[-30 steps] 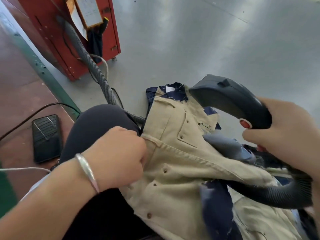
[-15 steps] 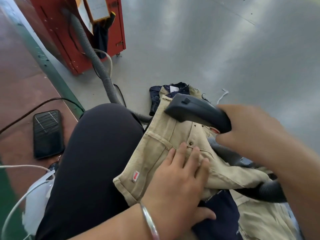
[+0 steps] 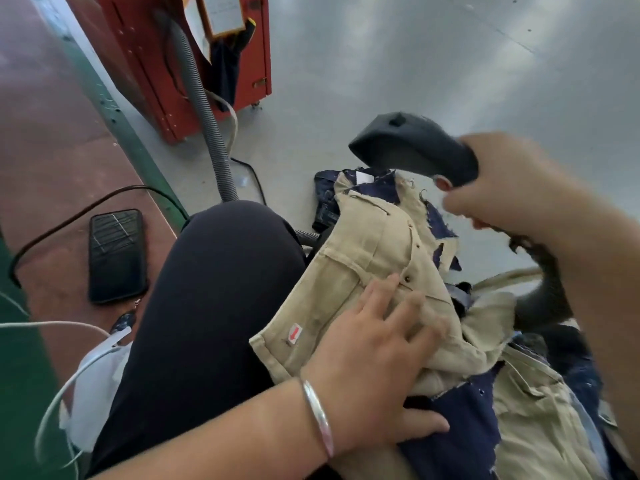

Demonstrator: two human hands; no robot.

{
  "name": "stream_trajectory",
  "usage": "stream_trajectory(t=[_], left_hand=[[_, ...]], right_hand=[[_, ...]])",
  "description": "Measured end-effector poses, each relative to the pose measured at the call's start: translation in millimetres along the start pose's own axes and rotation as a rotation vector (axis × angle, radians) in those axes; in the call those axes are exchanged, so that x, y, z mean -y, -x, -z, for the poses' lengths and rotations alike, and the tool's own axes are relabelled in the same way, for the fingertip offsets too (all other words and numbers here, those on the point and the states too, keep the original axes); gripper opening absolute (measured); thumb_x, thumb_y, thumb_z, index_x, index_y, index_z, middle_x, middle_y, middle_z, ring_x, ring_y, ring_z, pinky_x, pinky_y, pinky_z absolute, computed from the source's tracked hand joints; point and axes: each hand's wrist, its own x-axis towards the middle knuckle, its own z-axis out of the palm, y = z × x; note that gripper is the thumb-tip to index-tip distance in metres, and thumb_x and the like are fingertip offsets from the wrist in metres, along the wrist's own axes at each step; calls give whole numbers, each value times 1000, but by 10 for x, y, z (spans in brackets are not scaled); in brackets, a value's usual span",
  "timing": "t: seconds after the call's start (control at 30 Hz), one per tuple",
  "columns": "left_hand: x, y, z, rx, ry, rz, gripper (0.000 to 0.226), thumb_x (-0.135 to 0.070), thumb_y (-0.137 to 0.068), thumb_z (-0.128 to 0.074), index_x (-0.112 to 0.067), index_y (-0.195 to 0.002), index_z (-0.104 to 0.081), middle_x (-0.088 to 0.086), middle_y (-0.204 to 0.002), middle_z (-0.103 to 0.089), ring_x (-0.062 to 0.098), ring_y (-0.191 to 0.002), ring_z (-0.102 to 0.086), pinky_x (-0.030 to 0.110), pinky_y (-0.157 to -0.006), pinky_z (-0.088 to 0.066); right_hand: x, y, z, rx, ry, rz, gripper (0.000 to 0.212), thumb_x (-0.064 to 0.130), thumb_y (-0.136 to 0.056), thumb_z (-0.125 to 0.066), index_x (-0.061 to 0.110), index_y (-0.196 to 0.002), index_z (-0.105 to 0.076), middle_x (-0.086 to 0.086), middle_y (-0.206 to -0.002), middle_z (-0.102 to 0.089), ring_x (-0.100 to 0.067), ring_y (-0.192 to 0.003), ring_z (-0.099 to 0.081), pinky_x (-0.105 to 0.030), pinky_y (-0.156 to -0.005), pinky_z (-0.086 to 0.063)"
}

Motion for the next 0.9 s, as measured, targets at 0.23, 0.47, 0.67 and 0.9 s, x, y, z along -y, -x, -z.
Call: stream_trajectory(t=[0.23,0.47,0.67,0.9], left_hand=[[-27,-335,131,95,-109,-113,78,-68,-79,-53,-15,-135,-40,15,-143,-35,38,-141,-13,44,-115,-12],[-443,54,-5,197,-37,111,90,-55,-84,-56,2,-146,-24,31,-151,-13,45,-141,-7,50,-114,-16],[-375,44,-20,187,73,78,90,-50,-94,-45,-3,-148,9,26,-151,24,41,-137,27,48,-113,10],[-367,33,-34,166,24,44,89,-52,-92,-47,-3,-148,2,24,-154,10,37,-141,15,49,-114,5]], right_hand=[[-459,1070,123,33,124,-125,36,47,-50,-55,50,-86,-55,21,-66,-65,-15,-44,-60,-43,-48,-54],[-375,1331,-33,87,238,-33,29,42,-51,-49,46,-80,-47,15,-62,-58,-12,-40,-49,-35,-40,-47],[245,1045,-53,160,468,74,23,33,-77,-58,43,-80,-37,12,-68,-50,1,-56,-39,-22,-44,-24],[546,567,-239,16,451,177,23,18,-82,-57,30,-88,-38,8,-69,-40,-14,-57,-37,-26,-47,-18]])
